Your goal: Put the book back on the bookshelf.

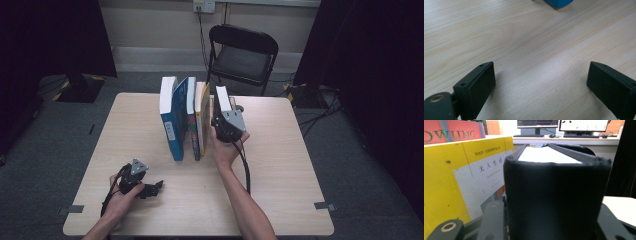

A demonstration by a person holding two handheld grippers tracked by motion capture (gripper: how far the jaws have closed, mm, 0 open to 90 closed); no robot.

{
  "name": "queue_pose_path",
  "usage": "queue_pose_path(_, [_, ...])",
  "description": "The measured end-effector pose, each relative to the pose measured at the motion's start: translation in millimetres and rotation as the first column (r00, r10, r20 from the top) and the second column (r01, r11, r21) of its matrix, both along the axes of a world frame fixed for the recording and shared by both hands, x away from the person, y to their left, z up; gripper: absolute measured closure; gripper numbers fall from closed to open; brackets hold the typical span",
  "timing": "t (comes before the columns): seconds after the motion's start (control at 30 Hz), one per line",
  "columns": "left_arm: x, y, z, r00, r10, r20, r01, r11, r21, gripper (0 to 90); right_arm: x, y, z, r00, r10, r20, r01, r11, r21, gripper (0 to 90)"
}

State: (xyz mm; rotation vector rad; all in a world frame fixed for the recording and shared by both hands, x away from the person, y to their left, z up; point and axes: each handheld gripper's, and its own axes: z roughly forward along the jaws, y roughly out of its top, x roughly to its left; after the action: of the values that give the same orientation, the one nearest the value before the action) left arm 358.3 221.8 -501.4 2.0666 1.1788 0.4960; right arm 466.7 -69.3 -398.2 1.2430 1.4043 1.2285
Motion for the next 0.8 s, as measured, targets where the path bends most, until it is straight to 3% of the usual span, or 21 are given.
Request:
queue_pose_path(0.13, [0.0, 0.0, 0.0, 1.0000, 0.000, 0.000, 0.000, 1.0000, 0.000, 8.0, -3.3, 4.7, -2.1, 1.0000, -0.006, 0.006, 0.006, 0.9999, -0.013, 53.4])
queue_pose_path(0.3, [0.0, -0.1, 0.0, 1.0000, 0.000, 0.000, 0.000, 1.0000, 0.000, 8.0, -7.4, 3.2, -0.8, 0.9998, 0.002, -0.020, -0.002, 0.9999, -0.015, 51.8])
queue_pose_path(0.53, [0.2, -0.1, -0.1, 1.0000, 0.000, 0.001, 0.000, 1.0000, -0.001, 7.9, -13.9, -4.3, 8.0, 0.9976, 0.065, -0.024, -0.065, 0.9978, -0.007, 47.6])
queue_pose_path(0.8, [2.2, -0.5, -0.2, 1.0000, -0.004, -0.002, 0.004, 1.0000, 0.004, 6.1, -14.0, -9.7, 6.9, 0.9926, 0.112, -0.048, -0.112, 0.9937, -0.005, 43.0])
